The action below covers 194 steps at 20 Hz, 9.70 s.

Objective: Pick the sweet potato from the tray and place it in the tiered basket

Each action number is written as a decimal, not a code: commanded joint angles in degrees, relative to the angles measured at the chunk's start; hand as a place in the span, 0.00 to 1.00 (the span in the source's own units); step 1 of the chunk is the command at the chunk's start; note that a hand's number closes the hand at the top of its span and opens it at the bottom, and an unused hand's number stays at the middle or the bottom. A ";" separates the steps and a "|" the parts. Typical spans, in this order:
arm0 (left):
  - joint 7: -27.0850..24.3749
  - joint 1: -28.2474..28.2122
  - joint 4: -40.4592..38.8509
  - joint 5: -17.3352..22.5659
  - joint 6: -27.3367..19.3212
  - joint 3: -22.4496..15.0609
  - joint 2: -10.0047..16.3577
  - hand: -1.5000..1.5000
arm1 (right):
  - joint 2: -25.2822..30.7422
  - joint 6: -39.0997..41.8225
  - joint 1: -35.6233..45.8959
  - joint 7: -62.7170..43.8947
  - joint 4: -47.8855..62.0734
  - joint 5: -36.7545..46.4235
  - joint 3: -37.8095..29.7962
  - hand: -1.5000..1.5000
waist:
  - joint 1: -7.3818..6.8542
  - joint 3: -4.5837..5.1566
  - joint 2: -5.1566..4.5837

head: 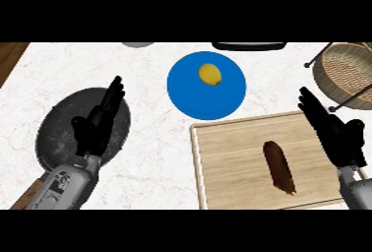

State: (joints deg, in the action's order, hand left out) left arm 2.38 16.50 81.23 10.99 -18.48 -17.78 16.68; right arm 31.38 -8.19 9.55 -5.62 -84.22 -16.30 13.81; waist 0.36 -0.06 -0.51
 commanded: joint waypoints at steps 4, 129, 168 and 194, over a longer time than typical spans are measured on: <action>0.21 -8.49 -3.48 -1.65 -3.40 1.47 1.56 0.50 | 8.41 -10.76 5.07 0.67 -12.12 16.66 -1.00 1.00 | 0.08 0.50 1.70; 0.01 -22.95 2.05 -5.64 0.01 4.53 -2.47 0.50 | -31.35 17.78 7.98 -64.44 -32.96 90.61 -34.95 1.00 | 0.09 0.13 0.94; -2.67 -21.79 -0.40 -7.66 3.08 6.67 -5.73 0.50 | -0.42 12.77 46.42 -43.38 24.51 97.10 -53.25 1.00 | -1.75 0.04 0.03; -3.62 -20.15 -4.47 -7.60 4.76 10.73 -5.81 0.50 | -2.37 -27.46 46.29 -24.15 35.37 71.79 -66.23 0.00 | -0.80 0.07 0.22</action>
State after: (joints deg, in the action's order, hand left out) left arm 0.39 -3.24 83.26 1.72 -15.35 -9.30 10.59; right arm 30.36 -29.97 56.48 -33.96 -47.16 58.59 -52.11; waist -0.75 -0.01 0.75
